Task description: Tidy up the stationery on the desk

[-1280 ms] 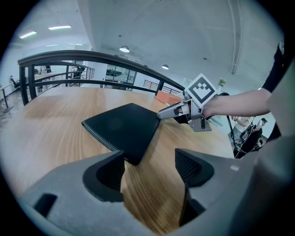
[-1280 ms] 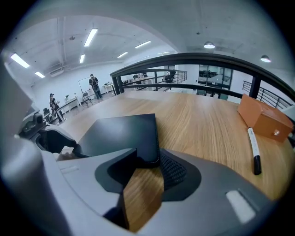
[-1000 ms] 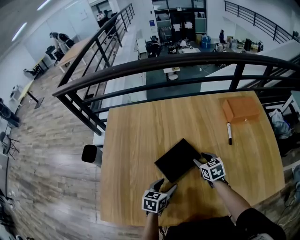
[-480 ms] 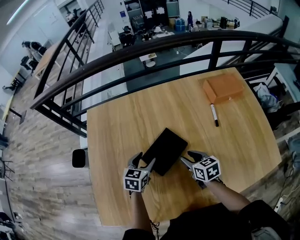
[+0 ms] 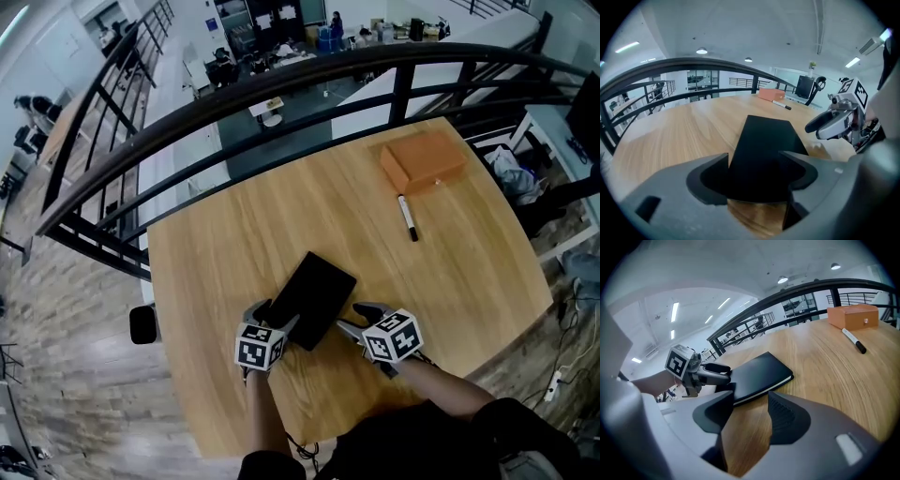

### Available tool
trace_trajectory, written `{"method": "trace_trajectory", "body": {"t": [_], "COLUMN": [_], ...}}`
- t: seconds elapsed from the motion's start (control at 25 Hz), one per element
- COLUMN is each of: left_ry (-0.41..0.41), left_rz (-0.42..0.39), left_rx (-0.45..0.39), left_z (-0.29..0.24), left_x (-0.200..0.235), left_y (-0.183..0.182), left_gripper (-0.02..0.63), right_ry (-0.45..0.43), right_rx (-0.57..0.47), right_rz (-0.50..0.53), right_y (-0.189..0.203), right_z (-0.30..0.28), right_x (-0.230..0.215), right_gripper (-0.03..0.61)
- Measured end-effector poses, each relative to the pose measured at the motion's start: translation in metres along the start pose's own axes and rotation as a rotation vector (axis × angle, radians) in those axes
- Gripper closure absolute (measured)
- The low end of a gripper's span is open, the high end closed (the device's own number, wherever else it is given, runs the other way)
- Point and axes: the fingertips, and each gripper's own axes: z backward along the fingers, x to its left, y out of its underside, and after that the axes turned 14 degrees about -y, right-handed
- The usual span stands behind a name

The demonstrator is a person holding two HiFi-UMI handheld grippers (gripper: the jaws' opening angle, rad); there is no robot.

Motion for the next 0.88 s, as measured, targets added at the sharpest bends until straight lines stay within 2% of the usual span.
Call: {"method": "trace_trajectory", "body": {"t": [0.28,0.56,0.88], "left_ry": [0.025,0.051,0.073], "left_rz": [0.016,-0.020,0.067], "left_rx": [0.029,0.063,0.023], "left_z": [0.002,0.009,0.017], "left_x": [-0.006,-0.028,-0.055], "left_y": [0.004,0.012,0.015], "left_gripper": [0.273,0.273,0.274], "right_ry": [0.000,0.007,0.000], "right_rx": [0.023,0.079,0.113], "right_rz": [-0.022,-0.023,-0.020], "right_y": [0.004,0.015,0.025], "right_z": [-0.009,-0.014,-0.016], "right_x": [0.001,0.000,-0.001], "right_gripper": [0.341,0.333,0.333]}}
